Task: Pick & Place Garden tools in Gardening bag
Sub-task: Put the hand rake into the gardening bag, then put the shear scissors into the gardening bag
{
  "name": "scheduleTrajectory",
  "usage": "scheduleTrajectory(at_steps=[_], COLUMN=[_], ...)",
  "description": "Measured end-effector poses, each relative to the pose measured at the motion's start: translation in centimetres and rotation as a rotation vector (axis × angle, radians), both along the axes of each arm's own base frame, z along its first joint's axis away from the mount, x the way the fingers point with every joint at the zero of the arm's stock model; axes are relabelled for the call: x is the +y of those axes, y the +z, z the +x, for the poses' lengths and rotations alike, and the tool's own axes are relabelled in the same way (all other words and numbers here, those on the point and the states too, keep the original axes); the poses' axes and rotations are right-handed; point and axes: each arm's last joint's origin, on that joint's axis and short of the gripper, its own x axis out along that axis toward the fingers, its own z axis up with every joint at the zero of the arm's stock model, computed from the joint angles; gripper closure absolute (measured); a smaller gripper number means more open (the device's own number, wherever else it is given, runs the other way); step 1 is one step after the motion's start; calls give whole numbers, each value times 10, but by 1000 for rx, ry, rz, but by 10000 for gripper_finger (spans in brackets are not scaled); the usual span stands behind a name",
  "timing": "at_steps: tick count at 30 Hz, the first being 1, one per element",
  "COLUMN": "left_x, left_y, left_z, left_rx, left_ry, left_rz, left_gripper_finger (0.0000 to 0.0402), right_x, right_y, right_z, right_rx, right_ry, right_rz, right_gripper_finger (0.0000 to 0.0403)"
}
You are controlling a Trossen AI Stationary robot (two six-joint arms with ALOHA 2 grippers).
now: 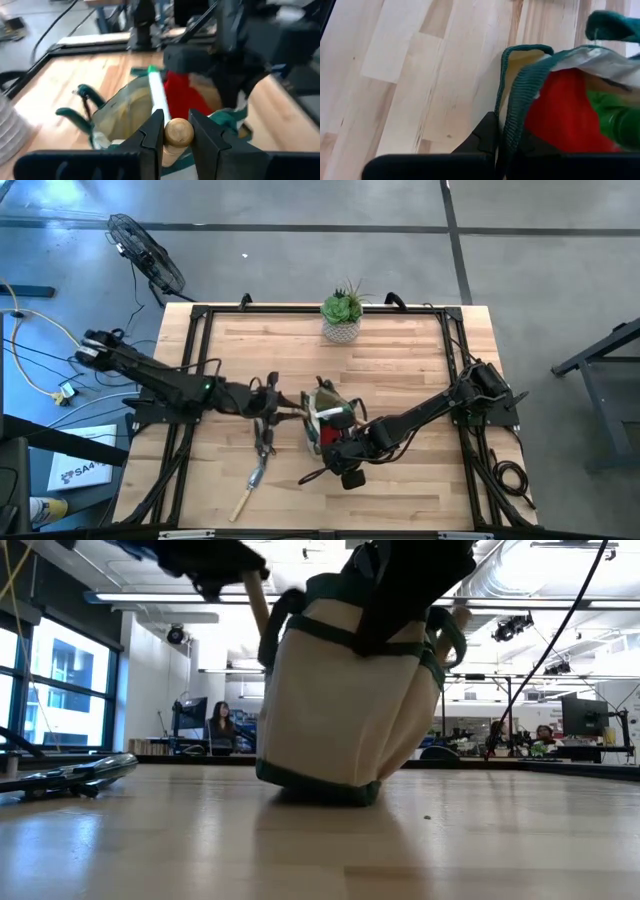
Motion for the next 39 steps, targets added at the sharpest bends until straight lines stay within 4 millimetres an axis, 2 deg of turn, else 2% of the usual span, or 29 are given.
scheduleTrajectory(at_steps=[3,7,17,26,28,34,39], left_x=[9,21,37,37,37,36,36], left_y=[2,-6,-16,-19,-19,-18,-15], left_z=[3,7,23,25,25,25,26], left_rx=[-14,49,54,84,82,86,51], left_ry=[-57,-32,-127,-150,-152,-132,-134], left_rz=[-41,-82,-136,-149,-154,-218,-230], left_gripper_finger=[337,337,337,337,315,203,158], right_x=[0,0,-2,-5,-5,-5,-5], right_y=[0,0,0,0,0,0,-1], right_z=[0,0,0,2,2,1,1], right_rx=[2,3,9,11,11,13,15], right_ry=[2,2,-1,-7,-7,-5,-4], right_rz=[1,0,1,4,4,9,14], right_gripper_finger=[399,399,398,399,398,399,398])
